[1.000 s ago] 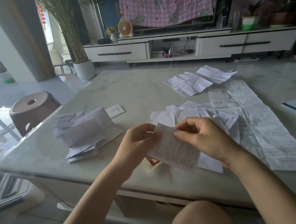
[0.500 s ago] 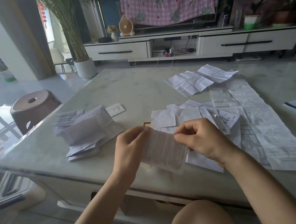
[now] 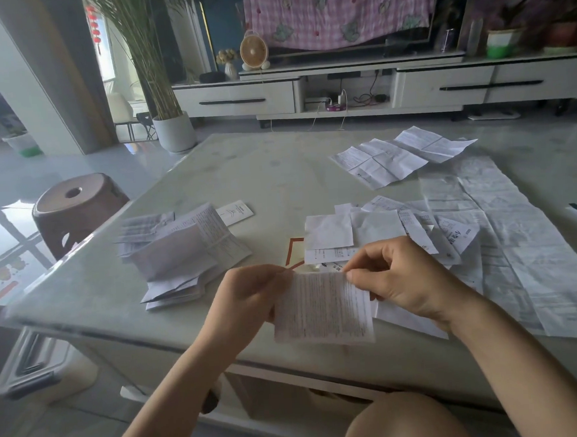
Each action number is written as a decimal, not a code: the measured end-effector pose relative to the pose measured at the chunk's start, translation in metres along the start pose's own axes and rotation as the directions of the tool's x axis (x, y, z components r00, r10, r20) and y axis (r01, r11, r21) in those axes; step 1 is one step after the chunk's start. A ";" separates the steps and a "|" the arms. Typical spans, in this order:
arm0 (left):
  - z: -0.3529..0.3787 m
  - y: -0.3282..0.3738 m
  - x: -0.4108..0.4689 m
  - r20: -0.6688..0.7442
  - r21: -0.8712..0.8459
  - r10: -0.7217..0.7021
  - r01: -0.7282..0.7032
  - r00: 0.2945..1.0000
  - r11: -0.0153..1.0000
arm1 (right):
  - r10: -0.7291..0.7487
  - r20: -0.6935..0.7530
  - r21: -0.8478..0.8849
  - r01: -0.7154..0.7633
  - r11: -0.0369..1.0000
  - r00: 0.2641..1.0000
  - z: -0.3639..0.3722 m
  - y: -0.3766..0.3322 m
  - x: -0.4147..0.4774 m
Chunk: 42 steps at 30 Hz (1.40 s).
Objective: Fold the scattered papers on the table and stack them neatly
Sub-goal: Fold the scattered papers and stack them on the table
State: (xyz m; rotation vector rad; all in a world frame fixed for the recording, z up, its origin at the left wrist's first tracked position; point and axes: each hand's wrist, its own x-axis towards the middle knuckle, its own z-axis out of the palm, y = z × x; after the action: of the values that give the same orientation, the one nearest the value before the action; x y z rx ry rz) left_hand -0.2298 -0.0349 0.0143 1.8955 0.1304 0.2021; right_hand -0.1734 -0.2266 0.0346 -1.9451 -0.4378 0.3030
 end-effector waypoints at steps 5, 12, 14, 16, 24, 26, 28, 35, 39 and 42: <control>-0.018 -0.002 -0.011 0.013 0.025 -0.035 0.035 0.999 0.999 | -0.030 0.044 0.031 0.029 0.999 0.999 0.006 -0.002 -0.002; -0.072 -0.017 -0.008 -0.414 -0.210 -0.117 0.031 0.903 0.977 | -0.021 -0.091 0.104 0.031 0.994 0.996 0.013 0.001 0.009; -0.077 -0.023 -0.001 -0.463 -0.209 -0.128 0.032 0.877 0.977 | -0.016 -0.091 0.107 0.026 0.994 0.996 0.016 0.003 0.012; -0.077 -0.033 0.007 -0.547 -0.117 -0.105 0.048 0.831 0.992 | -0.017 -0.101 0.094 0.026 0.995 0.995 0.019 0.004 0.015; -0.047 -0.044 0.006 -0.626 0.637 0.400 0.144 0.670 0.757 | -0.266 -0.335 -0.514 0.061 0.855 0.904 0.002 0.025 0.027; -0.042 -0.043 0.005 -0.587 0.681 0.487 0.068 0.647 0.729 | -0.276 -0.238 -0.617 0.074 0.783 0.931 0.002 0.029 0.029; -0.037 -0.040 0.005 -0.533 0.699 0.536 -0.017 0.655 0.715 | -0.233 -0.148 -0.646 0.084 0.758 0.961 0.007 0.029 0.030; -0.015 -0.029 0.010 -0.407 0.627 0.521 -0.186 0.750 0.757 | -0.053 0.015 -0.766 0.046 0.641 0.998 0.016 0.028 0.030; -0.001 -0.021 0.012 -0.348 0.559 0.516 -0.269 0.782 0.784 | -0.065 0.007 -0.807 0.044 0.589 0.998 0.016 0.029 0.030; 0.009 -0.013 0.013 -0.353 0.434 0.442 -0.274 0.825 0.858 | -0.266 -0.082 -0.731 0.124 0.671 0.961 0.014 0.025 0.029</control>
State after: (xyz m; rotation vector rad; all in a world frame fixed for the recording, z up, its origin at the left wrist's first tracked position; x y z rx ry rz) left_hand -0.2150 -0.0363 -0.0001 2.2077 0.1136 0.9375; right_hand -0.1492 -0.2114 0.0056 -2.6404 -0.7160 -0.2449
